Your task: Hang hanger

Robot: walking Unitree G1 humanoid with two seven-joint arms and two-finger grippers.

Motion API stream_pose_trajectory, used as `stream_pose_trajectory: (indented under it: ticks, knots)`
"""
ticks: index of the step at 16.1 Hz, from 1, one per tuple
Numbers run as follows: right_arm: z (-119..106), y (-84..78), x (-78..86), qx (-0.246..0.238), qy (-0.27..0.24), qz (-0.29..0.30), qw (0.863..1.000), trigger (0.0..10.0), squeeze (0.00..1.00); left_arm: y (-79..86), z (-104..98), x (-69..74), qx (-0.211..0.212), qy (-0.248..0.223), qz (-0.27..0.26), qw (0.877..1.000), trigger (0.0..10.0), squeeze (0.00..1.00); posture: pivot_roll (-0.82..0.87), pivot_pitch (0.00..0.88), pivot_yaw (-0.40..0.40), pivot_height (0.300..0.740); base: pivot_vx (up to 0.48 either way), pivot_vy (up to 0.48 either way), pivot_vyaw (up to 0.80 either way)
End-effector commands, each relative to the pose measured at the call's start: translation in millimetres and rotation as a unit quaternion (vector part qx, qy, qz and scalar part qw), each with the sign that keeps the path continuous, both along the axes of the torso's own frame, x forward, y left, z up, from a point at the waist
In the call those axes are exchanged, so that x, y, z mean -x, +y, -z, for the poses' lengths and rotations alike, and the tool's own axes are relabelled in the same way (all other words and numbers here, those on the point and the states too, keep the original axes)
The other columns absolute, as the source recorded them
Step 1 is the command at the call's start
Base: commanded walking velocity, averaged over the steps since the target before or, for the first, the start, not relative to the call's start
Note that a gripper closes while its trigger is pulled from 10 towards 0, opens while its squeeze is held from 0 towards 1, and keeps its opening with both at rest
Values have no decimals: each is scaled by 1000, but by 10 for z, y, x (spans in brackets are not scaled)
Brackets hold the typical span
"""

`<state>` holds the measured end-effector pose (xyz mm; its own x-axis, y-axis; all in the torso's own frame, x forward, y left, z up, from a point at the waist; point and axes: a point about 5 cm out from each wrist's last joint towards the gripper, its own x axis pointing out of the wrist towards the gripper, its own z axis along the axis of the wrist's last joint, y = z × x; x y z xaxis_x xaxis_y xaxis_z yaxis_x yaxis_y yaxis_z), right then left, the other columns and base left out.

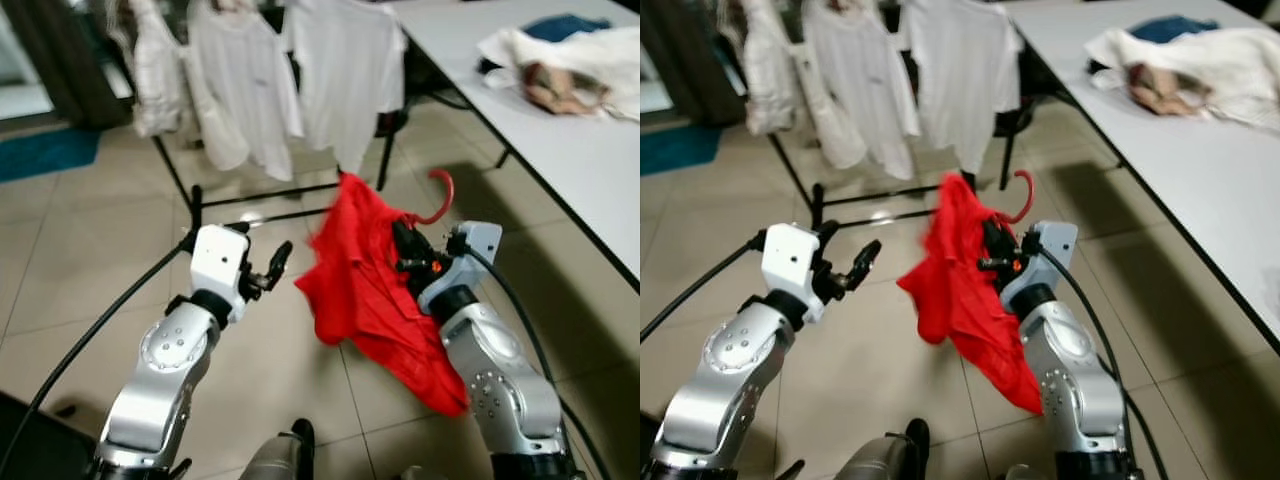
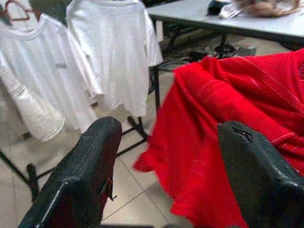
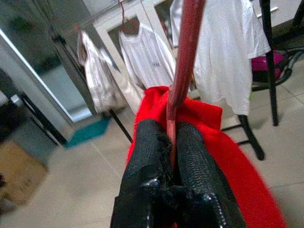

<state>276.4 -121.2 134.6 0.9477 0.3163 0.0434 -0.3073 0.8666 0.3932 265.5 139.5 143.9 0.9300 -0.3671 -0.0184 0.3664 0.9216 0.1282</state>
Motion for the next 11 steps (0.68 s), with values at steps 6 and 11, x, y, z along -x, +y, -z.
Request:
stream_pose_trajectory:
  ticks: [6, 11]
  knots:
    - [-155, 183, -17, 28, -19, -81, 996, 10000, 0, -9, 29, -122, -25, 14, 31, 999, 10000, 55, -61, 138, 46, 740, 0, 0, 0]
    - [-458, 182, -69, -38, -50, -109, 992, 10000, 0, 96, 280, -89, -38, 84, 67, 993, 10000, 0, -74, 133, 46, 740, 0, 0, 0]
